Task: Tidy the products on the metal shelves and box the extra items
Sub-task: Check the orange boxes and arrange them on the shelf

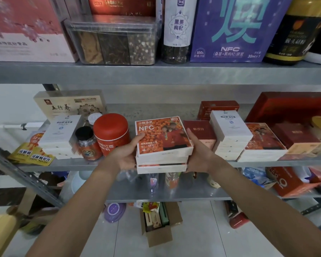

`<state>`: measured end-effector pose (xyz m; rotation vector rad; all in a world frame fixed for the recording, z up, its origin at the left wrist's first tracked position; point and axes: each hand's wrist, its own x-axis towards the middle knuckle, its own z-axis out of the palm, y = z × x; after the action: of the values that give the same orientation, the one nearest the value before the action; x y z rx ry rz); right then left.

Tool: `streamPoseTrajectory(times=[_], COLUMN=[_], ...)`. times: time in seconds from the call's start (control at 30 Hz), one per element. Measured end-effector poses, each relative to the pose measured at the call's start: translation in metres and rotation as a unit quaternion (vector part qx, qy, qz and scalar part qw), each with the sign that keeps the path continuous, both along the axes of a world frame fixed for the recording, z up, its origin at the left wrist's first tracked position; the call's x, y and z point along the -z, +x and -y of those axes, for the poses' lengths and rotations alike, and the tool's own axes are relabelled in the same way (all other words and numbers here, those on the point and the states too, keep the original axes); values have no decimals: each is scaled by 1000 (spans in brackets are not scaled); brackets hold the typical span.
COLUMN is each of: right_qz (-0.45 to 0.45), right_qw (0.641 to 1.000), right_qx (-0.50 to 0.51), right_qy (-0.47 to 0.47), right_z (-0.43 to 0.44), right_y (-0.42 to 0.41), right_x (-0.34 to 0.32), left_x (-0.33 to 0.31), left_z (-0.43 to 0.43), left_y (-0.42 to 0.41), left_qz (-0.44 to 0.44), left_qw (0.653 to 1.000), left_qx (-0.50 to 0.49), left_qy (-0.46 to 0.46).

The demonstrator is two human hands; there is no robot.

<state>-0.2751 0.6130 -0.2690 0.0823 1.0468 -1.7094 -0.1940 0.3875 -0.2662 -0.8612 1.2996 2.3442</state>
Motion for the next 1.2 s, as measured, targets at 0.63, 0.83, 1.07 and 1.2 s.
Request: streamPoseTrajectory(times=[0.63,0.83,1.07,1.2], right_qz=[-425,-408,-396,-409], right_qw=[882,889,897,892], right_qx=[-112,-28,4,41], right_qy=[172,204,197,189], right_z=[7,18,20,26], right_y=[-15,-4,-3,-14], right_x=[13,40,40,32], left_x=[23,59,62,47], left_z=[18,21,22,26], left_y=[11,10,12,1], left_qz=[-177,-174,-194,-194], left_qw=[919,919,914,906], left_qx=[137,108,73,46], left_qy=[-324,-337,-350,-373])
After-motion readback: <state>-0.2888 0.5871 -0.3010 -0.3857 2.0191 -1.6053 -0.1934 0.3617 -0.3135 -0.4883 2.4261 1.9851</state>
